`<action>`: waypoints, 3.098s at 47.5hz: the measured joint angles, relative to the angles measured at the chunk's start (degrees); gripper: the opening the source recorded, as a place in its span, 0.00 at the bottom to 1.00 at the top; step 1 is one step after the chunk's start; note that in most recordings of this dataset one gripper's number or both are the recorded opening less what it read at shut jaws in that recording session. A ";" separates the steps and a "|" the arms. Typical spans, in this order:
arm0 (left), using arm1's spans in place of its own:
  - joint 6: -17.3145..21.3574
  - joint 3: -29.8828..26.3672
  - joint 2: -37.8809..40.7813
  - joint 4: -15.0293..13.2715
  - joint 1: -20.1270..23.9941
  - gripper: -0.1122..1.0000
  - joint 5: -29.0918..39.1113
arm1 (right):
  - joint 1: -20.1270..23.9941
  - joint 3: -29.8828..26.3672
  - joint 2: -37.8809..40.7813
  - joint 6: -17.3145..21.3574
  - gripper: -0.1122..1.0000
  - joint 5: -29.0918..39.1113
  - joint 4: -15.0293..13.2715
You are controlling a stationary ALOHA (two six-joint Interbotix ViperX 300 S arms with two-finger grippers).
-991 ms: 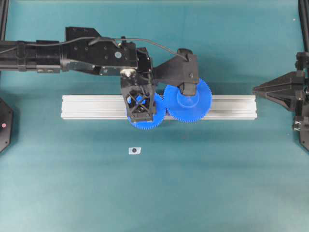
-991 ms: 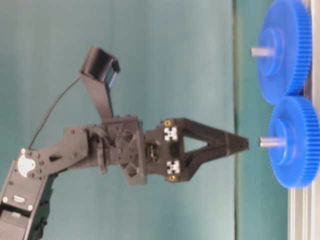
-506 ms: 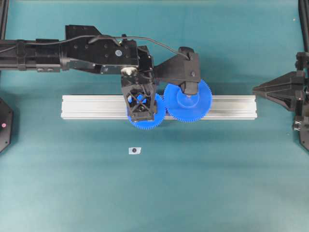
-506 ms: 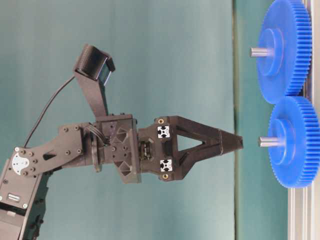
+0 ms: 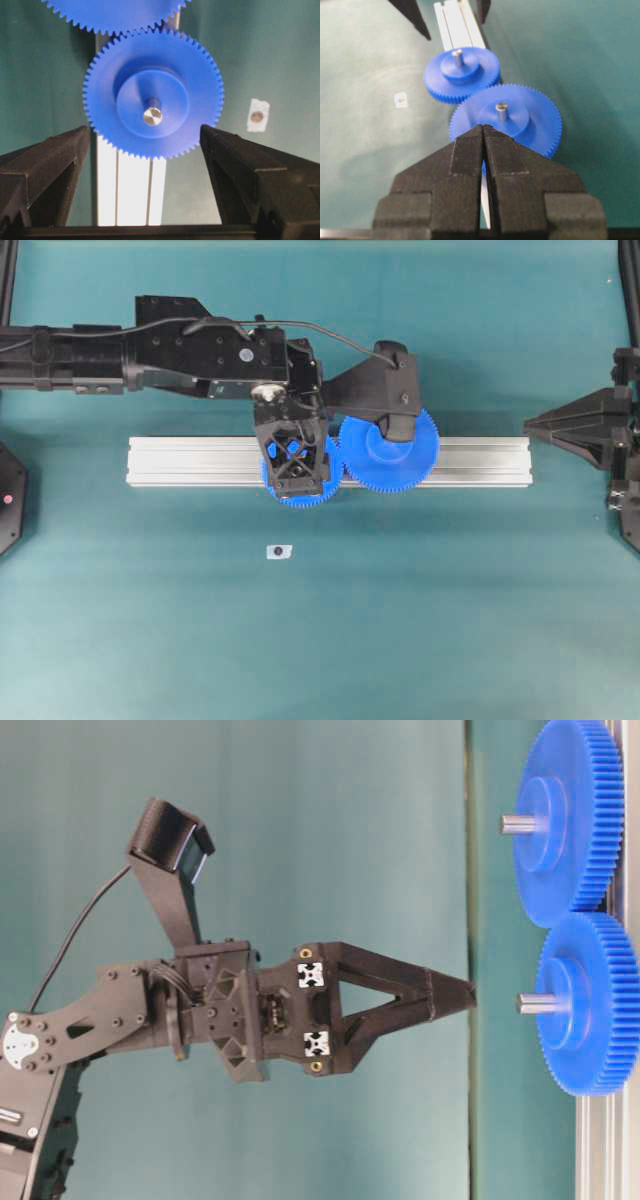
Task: Find the location of the shaft and insert the small gear.
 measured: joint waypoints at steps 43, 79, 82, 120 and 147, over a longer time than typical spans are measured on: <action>-2.20 -0.09 -2.02 0.00 -1.58 0.86 0.26 | 0.00 0.00 0.00 0.00 0.10 -0.18 0.09; -2.29 0.00 -2.72 0.00 -2.02 0.86 0.26 | 0.00 0.00 0.00 0.00 0.10 -0.18 0.09; -2.29 0.00 -2.72 0.00 -1.93 0.86 0.26 | 0.00 0.00 0.00 0.00 0.10 -0.18 0.09; -2.29 0.00 -2.72 0.00 -2.11 0.86 0.26 | 0.00 0.18 0.00 0.00 0.10 -0.26 0.09; -2.37 0.00 -2.72 0.00 -2.11 0.86 0.26 | -0.26 0.18 0.00 0.00 0.10 -0.26 0.00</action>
